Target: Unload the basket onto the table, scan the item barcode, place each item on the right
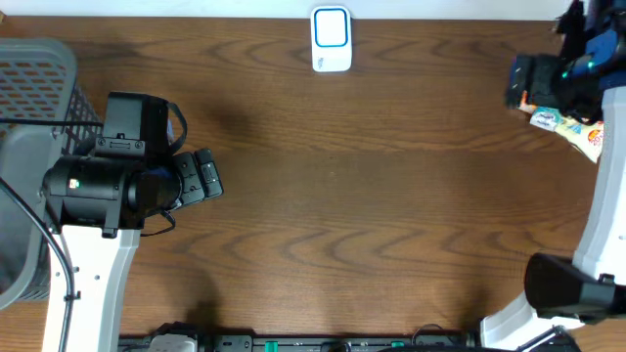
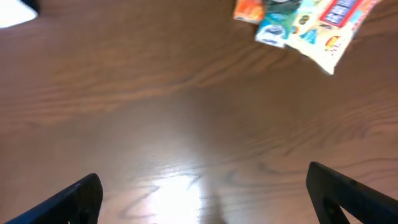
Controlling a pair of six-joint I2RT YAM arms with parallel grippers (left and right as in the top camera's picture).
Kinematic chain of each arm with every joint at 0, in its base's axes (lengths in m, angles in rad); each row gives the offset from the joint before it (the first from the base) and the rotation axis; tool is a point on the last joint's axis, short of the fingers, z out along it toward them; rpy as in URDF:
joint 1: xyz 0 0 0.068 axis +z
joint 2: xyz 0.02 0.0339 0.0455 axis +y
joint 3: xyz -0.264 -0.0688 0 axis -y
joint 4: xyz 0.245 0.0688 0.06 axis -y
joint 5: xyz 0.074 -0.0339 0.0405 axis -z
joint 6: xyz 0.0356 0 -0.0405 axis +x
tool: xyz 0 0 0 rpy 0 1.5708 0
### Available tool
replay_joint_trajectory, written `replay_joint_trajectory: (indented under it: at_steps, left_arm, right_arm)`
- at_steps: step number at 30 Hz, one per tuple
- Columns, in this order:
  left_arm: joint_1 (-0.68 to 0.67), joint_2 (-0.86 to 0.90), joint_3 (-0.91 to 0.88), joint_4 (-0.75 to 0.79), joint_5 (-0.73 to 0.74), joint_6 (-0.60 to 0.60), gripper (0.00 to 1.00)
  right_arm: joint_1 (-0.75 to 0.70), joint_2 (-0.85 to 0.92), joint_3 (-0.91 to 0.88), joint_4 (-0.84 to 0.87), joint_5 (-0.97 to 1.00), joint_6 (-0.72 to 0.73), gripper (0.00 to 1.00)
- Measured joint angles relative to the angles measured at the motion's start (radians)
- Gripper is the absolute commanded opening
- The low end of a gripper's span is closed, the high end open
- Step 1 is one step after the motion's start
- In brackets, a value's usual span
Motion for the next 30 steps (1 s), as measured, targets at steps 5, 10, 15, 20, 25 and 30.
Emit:
replay_joint_trajectory:
  at_steps: [5, 10, 15, 20, 25, 30]
  left_arm:
    - [0.0, 0.0, 0.0, 0.001, 0.0, 0.0, 0.98]
    - [0.0, 0.0, 0.0, 0.001, 0.0, 0.0, 0.98]
    - [0.0, 0.0, 0.0, 0.0, 0.0, 0.0, 0.98]
    - [0.0, 0.0, 0.0, 0.0, 0.0, 0.0, 0.98]
    - [0.0, 0.0, 0.0, 0.0, 0.0, 0.0, 0.98]
    - [0.0, 0.0, 0.0, 0.0, 0.0, 0.0, 0.97]
  right_arm:
    - [0.039, -0.146, -0.109, 0.023, -0.008, 0.001, 0.99]
    - [0.135, -0.351, -0.378, 0.098, -0.019, 0.015, 0.99]
    - [0.17, -0.435, -0.622, 0.074, -0.021, 0.052, 0.99]
    - [0.17, -0.436, -0.733, 0.049, -0.021, 0.066, 0.99]
    - [0.17, -0.436, -0.797, 0.049, -0.029, 0.071, 0.99]
    - [0.17, -0.436, -0.797, 0.049, -0.033, 0.072, 0.99]
